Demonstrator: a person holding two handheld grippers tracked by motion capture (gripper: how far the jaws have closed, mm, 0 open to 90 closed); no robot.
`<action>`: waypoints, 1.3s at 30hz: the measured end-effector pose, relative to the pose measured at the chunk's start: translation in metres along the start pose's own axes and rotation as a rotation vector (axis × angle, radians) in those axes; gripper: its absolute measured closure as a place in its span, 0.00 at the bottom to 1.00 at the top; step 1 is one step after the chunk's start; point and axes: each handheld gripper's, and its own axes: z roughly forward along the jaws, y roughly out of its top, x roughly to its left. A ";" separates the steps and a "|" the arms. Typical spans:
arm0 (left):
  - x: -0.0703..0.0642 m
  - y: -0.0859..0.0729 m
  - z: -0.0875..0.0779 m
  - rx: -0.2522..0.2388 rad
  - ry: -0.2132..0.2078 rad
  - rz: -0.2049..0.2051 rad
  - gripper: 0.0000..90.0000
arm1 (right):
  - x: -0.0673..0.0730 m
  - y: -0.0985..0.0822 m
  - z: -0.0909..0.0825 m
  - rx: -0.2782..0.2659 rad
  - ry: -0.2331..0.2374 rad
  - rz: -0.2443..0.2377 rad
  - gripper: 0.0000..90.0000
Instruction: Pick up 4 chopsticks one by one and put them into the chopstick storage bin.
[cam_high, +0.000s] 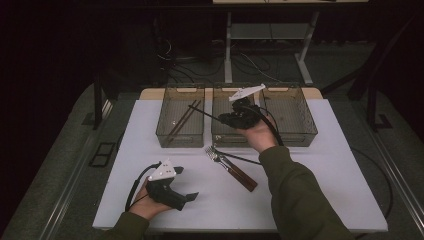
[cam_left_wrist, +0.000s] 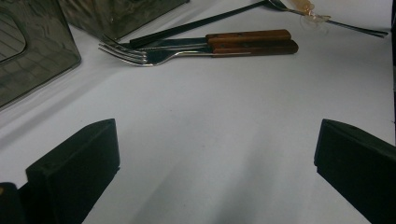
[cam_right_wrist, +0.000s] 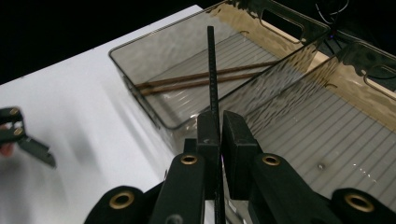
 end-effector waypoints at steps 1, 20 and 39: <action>0.000 0.000 0.000 -0.001 0.001 0.005 0.00 | 0.000 0.002 0.003 0.001 0.000 0.004 0.95; -0.001 0.000 0.001 0.004 -0.007 0.018 0.00 | -0.001 0.034 0.070 0.019 -0.056 0.056 0.95; -0.003 0.001 0.000 -0.001 -0.019 0.024 0.00 | 0.009 0.052 0.121 0.040 -0.100 0.100 0.95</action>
